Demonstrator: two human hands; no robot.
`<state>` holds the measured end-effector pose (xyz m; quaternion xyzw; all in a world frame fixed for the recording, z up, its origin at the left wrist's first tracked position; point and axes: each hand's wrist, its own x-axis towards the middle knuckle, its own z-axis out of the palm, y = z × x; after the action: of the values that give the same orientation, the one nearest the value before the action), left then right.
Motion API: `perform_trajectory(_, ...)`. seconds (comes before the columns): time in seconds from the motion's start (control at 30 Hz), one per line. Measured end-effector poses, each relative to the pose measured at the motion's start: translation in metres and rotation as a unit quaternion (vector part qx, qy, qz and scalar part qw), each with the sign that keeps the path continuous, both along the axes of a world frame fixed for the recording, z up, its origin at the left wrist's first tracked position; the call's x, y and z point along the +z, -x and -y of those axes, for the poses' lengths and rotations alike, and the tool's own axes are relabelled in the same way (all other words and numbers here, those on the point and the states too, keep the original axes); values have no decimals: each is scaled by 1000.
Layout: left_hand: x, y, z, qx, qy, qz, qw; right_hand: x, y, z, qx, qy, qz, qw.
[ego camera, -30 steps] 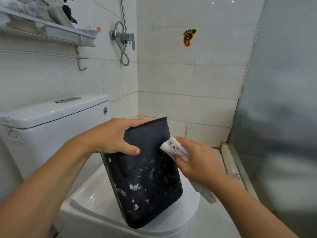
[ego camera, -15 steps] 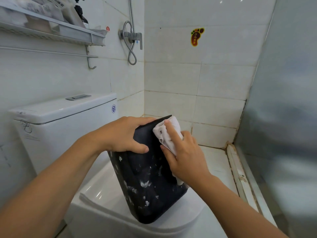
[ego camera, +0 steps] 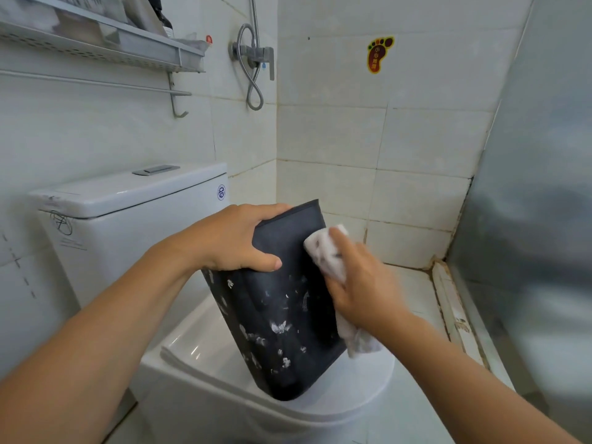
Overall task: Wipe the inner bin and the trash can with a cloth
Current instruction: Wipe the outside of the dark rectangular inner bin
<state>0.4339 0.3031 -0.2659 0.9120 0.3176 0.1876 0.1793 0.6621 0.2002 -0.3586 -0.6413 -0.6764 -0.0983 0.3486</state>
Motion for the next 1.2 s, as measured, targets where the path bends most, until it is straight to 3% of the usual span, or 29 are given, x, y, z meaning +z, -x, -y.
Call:
perform_trajectory(0.1, -1, 3, -3, 9, 2, 9, 1000, -8, 8, 15, 79, 31, 43, 995)
perform_trajectory(0.27, -1, 2, -2, 6, -2, 0, 1000, 14, -4, -11, -47, -63, -4, 997)
perform_trajectory(0.47, 1, 1, 2, -2, -12, 6, 1000, -4, 16, 9, -7, -63, 125, 990)
perform_trajectory(0.63, 2, -5, 7, -10, -9, -6, 1000, 17, -4, -10, -116, -61, 52, 990)
perform_trajectory(0.83, 2, -3, 2, 16, -7, -5, 1000, -3, 10, 16, 42, 29, 103, 993)
perform_trajectory(0.97, 0, -2, 1, 19, 1, 3, 1000, -8, 16, 16, 23, 25, 87, 996)
perform_trajectory(1.2, -1, 3, 0, 26, 14, 2, 1000, -8, 35, 16, -24, 42, -33, 998)
